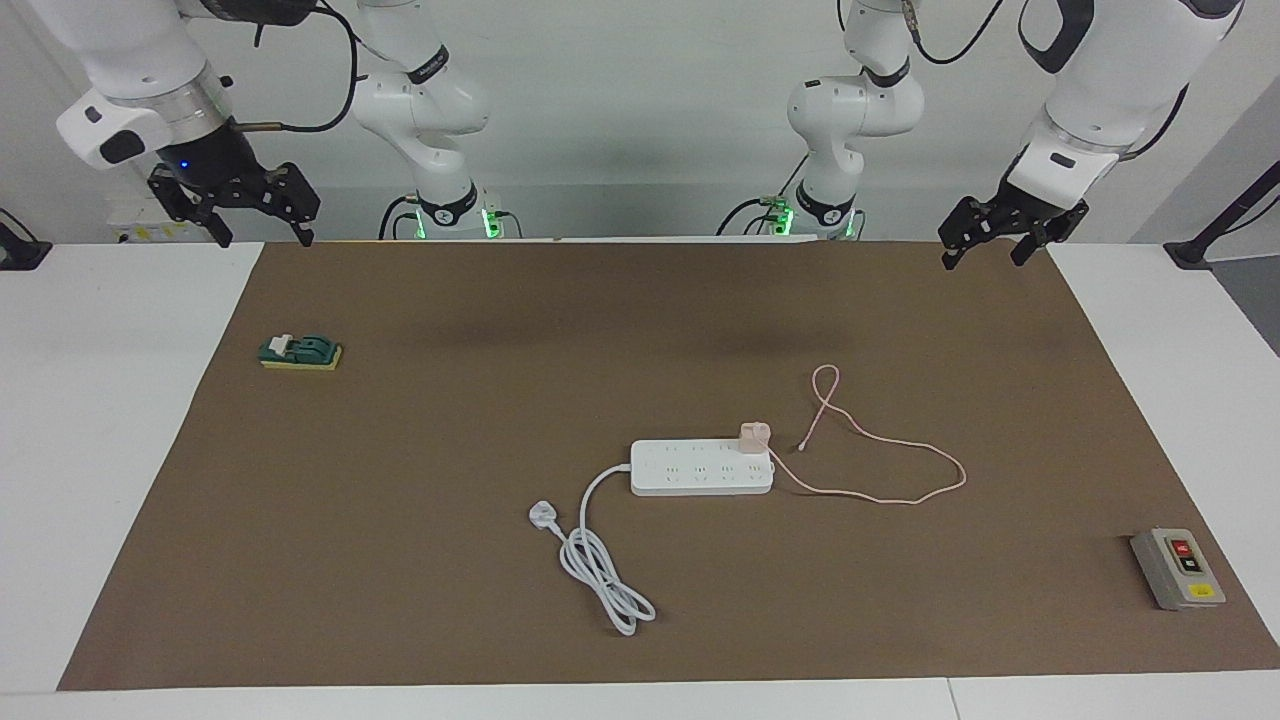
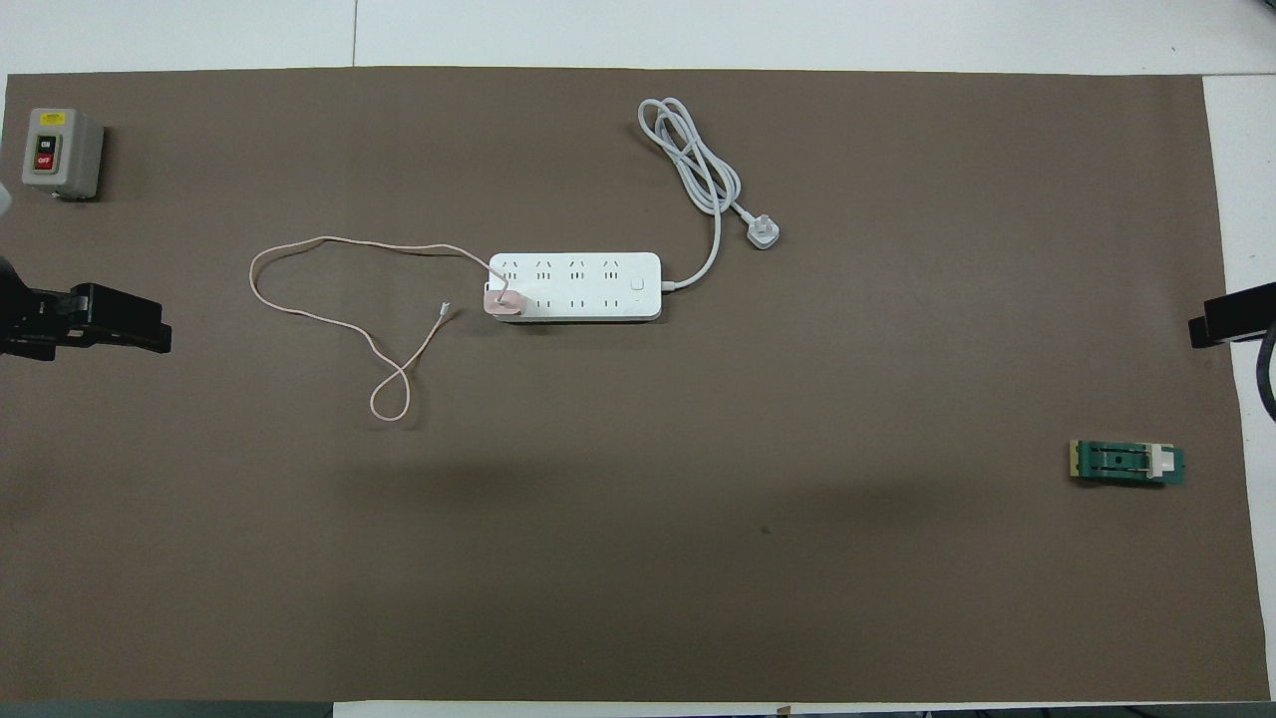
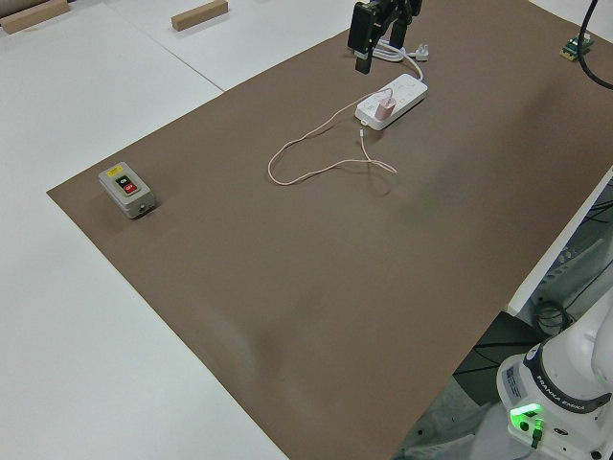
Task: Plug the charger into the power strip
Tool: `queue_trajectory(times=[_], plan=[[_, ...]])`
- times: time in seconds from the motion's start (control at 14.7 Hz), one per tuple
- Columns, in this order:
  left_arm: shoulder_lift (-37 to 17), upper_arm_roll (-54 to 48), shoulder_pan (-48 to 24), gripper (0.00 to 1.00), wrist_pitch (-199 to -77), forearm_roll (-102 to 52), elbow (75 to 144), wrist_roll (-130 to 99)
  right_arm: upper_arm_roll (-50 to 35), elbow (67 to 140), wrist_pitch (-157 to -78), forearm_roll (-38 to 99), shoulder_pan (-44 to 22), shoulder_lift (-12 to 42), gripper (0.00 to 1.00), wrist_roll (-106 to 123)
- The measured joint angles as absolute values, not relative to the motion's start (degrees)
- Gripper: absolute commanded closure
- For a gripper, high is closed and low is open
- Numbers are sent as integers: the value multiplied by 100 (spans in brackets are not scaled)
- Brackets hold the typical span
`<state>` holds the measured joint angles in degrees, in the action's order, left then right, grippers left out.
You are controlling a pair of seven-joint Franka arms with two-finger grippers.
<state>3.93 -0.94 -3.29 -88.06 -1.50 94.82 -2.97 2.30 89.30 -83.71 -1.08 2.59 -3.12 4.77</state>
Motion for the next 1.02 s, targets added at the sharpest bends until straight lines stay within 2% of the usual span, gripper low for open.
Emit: queue_trajectory(times=[1.02], plan=[[404, -100, -357, 0, -8805, -233, 9482, -250, 230, 8933, -8371, -108, 259, -314, 0, 477]])
